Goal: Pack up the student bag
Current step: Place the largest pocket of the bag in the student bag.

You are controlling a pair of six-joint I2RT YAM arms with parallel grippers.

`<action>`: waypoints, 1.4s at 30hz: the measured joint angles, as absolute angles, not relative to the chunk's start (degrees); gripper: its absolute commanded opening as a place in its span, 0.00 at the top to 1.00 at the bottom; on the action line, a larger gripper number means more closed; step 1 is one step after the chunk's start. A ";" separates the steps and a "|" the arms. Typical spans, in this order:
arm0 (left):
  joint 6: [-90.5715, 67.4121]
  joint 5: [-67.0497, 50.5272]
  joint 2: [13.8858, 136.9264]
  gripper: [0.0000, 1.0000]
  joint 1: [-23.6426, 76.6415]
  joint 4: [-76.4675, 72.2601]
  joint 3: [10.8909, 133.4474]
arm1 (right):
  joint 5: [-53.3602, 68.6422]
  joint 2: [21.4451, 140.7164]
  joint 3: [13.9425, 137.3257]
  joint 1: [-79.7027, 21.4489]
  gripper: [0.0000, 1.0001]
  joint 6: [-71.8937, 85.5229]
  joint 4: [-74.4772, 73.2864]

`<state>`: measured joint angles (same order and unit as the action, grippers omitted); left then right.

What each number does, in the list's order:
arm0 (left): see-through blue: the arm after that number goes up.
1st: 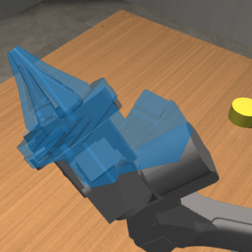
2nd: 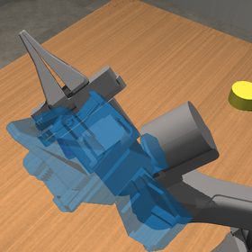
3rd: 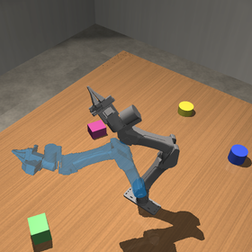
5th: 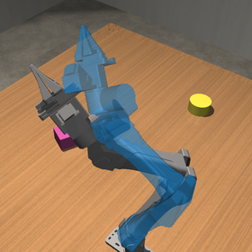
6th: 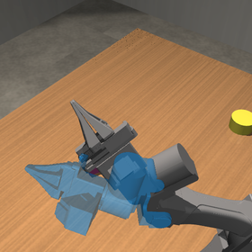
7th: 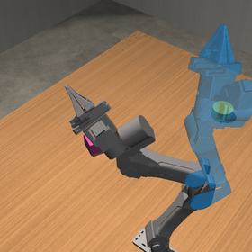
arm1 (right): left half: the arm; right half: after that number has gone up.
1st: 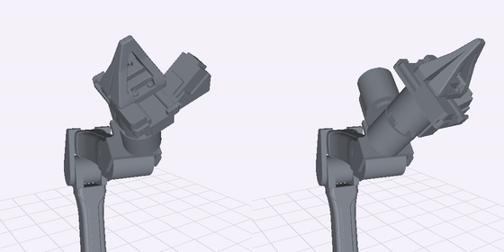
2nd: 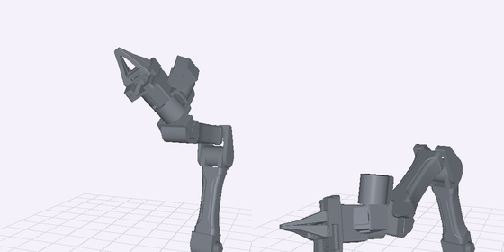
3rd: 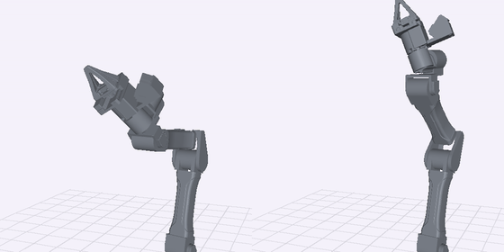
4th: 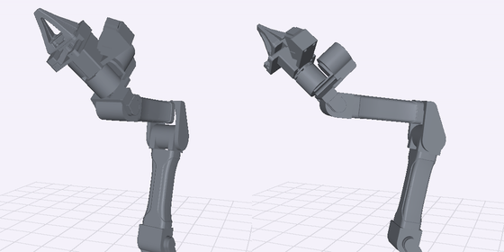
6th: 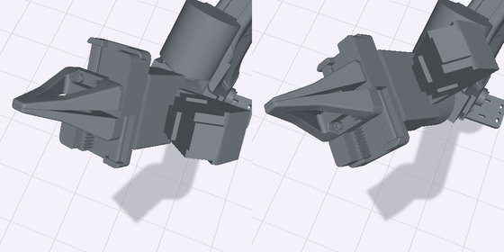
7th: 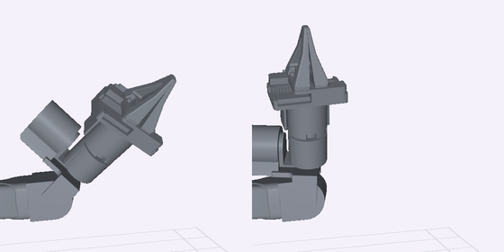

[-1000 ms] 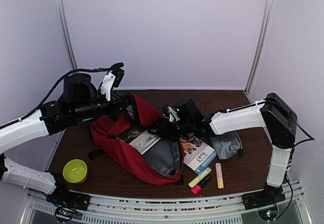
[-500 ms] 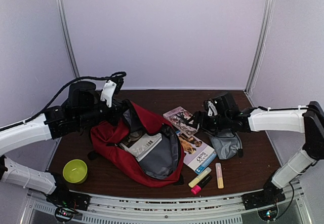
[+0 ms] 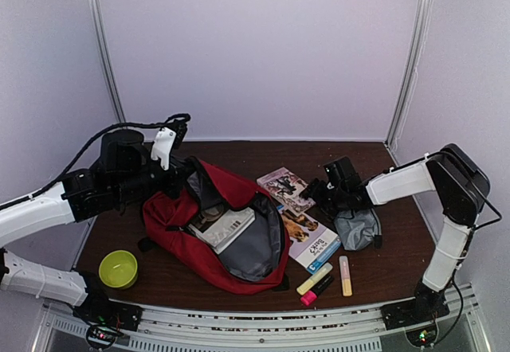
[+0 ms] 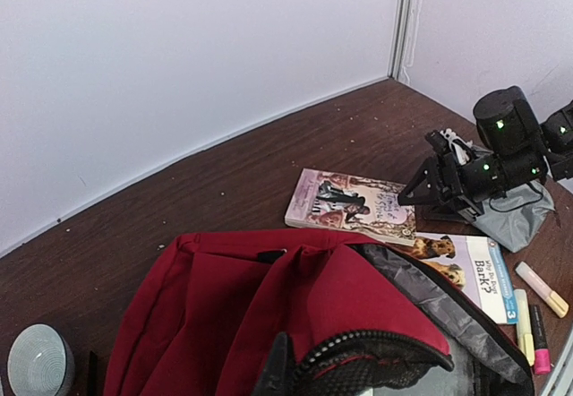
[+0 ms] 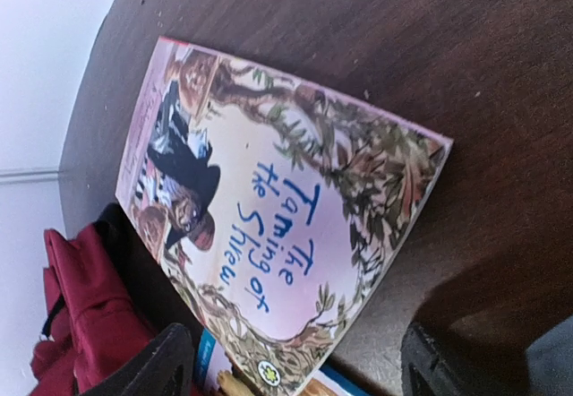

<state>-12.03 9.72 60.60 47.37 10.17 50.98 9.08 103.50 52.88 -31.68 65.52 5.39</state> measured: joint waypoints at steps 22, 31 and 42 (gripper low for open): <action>-9.21 7.46 63.81 0.48 45.87 11.79 50.65 | 18.09 111.81 54.89 -28.53 0.25 77.41 22.72; -2.31 -5.41 59.31 0.16 49.78 20.71 52.29 | 13.34 102.94 61.14 -28.49 0.20 54.02 -1.13; -5.65 -10.50 99.04 0.35 48.34 18.87 92.77 | 12.84 115.55 93.97 -25.19 0.17 28.60 -24.18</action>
<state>-5.65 -10.50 99.04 48.34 18.87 92.77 12.84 115.55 93.97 -25.19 28.60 -24.18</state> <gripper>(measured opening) 0.686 0.831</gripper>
